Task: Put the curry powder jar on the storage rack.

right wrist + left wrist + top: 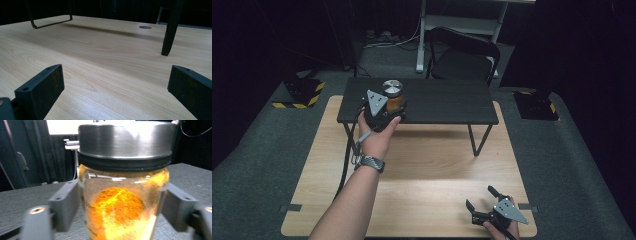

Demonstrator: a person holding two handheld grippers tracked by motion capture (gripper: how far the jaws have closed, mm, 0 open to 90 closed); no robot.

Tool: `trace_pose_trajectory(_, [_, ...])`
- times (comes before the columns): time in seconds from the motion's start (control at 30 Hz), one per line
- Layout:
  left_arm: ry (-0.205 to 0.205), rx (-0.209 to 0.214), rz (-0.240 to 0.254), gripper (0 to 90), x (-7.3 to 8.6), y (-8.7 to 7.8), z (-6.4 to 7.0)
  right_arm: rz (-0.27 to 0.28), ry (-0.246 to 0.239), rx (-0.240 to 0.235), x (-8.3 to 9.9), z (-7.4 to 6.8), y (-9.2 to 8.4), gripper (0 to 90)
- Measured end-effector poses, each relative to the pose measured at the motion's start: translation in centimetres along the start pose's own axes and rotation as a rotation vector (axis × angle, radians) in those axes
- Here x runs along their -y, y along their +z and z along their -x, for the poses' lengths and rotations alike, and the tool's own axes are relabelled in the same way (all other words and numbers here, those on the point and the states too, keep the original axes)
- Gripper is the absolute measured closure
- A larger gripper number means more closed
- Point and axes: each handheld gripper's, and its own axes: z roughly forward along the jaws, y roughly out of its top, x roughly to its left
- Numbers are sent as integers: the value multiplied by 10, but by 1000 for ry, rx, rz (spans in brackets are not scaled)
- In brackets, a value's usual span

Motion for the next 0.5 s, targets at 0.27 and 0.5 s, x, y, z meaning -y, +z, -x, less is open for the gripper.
trace_pose_trajectory(0.27, [-27,11,38,5,10,-17,-8,-1,1,0,0,0,0,0])
trace_pose_trajectory(0.5, [-7,52,60,5,25,-43,-15,-3,2,-1,0,1,0,0])
